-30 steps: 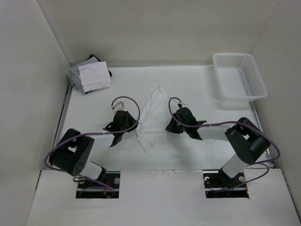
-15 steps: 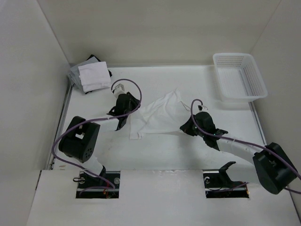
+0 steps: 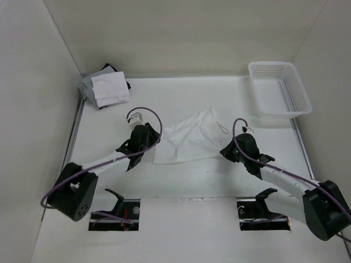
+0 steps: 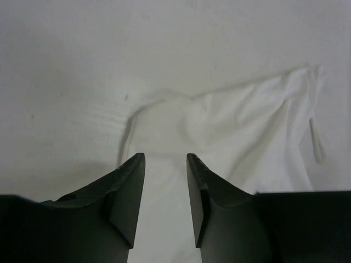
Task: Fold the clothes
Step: Flatten the tank top out
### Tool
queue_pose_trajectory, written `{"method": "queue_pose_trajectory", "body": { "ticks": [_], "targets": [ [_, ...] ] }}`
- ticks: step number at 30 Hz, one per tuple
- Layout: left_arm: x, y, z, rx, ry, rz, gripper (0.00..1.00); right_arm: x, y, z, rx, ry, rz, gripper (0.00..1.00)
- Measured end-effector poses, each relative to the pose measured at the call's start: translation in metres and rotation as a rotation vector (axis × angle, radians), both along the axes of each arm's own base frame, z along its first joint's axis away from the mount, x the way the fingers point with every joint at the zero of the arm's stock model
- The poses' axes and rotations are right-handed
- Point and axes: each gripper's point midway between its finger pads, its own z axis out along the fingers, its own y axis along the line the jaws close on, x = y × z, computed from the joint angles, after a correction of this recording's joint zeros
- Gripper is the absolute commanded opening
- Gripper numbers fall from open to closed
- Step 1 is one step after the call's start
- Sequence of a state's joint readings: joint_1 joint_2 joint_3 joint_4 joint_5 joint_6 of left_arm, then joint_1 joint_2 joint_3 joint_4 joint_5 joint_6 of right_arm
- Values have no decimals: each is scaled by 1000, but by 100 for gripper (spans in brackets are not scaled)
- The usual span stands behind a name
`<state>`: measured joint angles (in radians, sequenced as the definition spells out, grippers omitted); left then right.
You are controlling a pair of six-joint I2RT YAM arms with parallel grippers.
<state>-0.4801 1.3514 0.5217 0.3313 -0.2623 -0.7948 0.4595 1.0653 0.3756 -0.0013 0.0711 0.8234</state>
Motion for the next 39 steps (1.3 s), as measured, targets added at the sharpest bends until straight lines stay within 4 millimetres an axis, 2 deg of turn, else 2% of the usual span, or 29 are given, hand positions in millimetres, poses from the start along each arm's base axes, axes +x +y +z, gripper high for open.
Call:
{"method": "queue_pose_trajectory", "body": {
  "ticks": [3, 6, 10, 15, 18, 22, 25, 30, 35, 39],
  "targets": [
    [-39, 1, -11, 37, 63, -43, 26, 0, 0, -2, -3, 5, 1, 2],
    [-68, 8, -22, 85, 135, -54, 27, 0, 0, -1, -3, 1, 2, 2],
    [-95, 15, -35, 132, 219, -60, 35, 1, 1, 6, 6, -21, 4, 2],
    [-121, 22, -56, 154, 310, -79, 36, 1, 1, 11, 16, -45, 6, 2],
    [-126, 24, -62, 155, 337, -84, 36, -1, 2, 9, 15, -42, 14, 3],
    [-120, 18, -63, 142, 324, -88, 35, -2, 4, 10, 15, -43, 19, 3],
    [-114, 11, -63, 136, 312, -99, 31, -2, 4, 10, 16, -45, 19, 3],
    [-111, 4, -64, 136, 311, -121, 21, -2, 4, 10, 16, -45, 19, 3],
    [-113, 5, -66, 145, 322, -127, 6, -2, 4, 10, 16, -45, 19, 3],
    [-121, 9, -63, 155, 340, -138, 1, -2, 5, 15, 23, -61, 23, 0]
  ]
}}
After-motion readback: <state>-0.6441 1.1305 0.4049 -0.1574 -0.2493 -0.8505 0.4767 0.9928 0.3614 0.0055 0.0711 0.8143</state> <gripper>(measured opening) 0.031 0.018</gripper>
